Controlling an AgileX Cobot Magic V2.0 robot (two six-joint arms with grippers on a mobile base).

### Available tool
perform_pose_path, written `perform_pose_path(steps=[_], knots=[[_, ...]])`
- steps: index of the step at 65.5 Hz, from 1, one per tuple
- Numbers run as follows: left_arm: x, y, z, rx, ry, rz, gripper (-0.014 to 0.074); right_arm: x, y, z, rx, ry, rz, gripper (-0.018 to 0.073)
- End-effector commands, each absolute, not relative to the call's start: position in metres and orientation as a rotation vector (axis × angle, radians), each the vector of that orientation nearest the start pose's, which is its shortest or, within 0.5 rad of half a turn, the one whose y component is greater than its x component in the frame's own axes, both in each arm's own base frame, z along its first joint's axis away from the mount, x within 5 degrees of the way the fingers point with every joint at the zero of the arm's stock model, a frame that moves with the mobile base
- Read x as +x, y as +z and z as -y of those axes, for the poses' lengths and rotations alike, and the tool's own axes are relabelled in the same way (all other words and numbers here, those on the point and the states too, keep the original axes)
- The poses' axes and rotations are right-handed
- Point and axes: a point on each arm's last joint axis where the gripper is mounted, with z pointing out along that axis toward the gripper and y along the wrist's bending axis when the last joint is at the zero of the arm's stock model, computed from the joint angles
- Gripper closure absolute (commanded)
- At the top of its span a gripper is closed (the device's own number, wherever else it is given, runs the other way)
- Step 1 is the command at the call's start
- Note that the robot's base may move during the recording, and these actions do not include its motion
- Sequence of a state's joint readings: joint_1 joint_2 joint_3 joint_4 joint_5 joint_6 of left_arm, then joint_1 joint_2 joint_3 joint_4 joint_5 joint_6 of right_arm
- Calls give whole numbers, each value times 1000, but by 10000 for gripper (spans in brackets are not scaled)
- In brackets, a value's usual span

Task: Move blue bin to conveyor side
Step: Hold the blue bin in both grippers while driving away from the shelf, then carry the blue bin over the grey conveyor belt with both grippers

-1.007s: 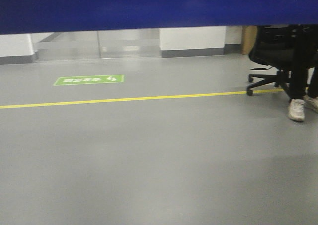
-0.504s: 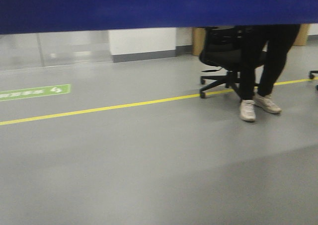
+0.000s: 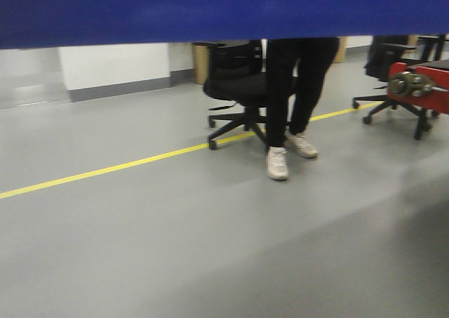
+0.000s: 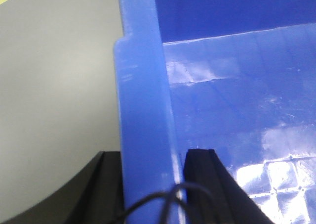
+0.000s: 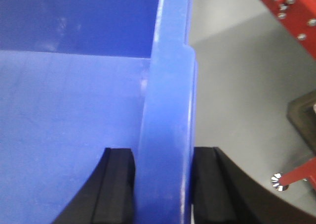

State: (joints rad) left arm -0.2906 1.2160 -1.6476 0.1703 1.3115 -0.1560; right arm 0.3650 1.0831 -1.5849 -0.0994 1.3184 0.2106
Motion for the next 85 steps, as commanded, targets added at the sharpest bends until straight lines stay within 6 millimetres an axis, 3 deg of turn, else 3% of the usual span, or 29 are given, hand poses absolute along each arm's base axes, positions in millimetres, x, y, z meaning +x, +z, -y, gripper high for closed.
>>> perform_pose_path(steps=[1,62,85], knots=[[201,496,57,180,-146,-2212,616,155,499,-59,-193,292,-2186,638],[201,496,56,178,-124,-2209,616,155,499,-59,-193,292,-2186,638],[203,497,50,169,-36,-2198,616,155,499,-59,-193,292,-2186,638]])
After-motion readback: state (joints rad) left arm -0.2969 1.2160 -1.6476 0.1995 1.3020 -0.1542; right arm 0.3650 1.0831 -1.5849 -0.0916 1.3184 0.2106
